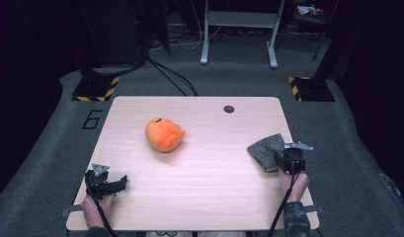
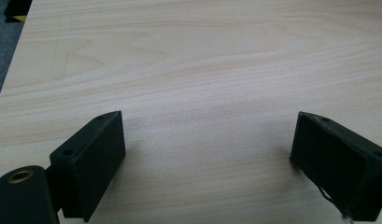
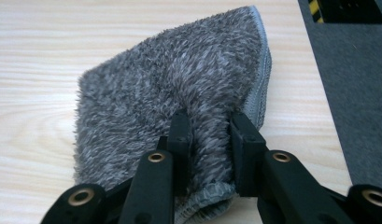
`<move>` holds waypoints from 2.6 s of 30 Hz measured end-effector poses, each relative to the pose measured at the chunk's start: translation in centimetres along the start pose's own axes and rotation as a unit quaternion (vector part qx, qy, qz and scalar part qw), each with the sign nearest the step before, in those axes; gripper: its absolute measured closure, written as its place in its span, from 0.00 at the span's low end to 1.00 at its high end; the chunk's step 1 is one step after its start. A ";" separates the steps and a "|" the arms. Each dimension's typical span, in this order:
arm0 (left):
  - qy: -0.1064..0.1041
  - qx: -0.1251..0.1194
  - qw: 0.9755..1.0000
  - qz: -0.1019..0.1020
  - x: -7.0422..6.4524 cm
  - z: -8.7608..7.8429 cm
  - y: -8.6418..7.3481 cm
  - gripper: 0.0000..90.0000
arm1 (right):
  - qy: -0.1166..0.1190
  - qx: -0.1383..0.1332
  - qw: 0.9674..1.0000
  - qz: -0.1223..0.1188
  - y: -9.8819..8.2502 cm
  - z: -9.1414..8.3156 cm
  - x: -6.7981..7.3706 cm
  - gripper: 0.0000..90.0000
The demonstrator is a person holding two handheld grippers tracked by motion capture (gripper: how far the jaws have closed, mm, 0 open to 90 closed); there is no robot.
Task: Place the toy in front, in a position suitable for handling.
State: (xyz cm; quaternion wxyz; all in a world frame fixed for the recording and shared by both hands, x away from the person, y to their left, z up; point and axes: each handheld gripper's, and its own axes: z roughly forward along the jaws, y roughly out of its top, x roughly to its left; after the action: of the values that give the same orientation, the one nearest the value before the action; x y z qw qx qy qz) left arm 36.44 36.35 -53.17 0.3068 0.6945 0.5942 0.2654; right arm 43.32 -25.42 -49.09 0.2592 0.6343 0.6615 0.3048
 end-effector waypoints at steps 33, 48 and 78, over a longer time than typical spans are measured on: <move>0.000 0.000 1.000 0.000 0.0 0.0 0.0 0.11 | 0.121 -0.006 0.983 -0.139 -2.8 -2.6 8.9 0.06; -0.001 0.002 1.000 0.000 0.0 0.0 0.0 0.11 | 0.143 0.017 0.975 -0.167 -4.5 1.2 11.3 0.06; -0.089 -0.046 0.994 0.032 -5.6 1.7 12.9 0.13 | 0.148 0.010 0.974 -0.174 -4.7 1.2 11.1 0.07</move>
State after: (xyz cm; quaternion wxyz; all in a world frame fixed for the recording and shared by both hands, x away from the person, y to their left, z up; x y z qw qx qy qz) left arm 45.35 29.22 -44.77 0.3814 0.7193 0.5289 0.2396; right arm 40.30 -14.30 -52.91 0.2010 0.4600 0.7958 0.3388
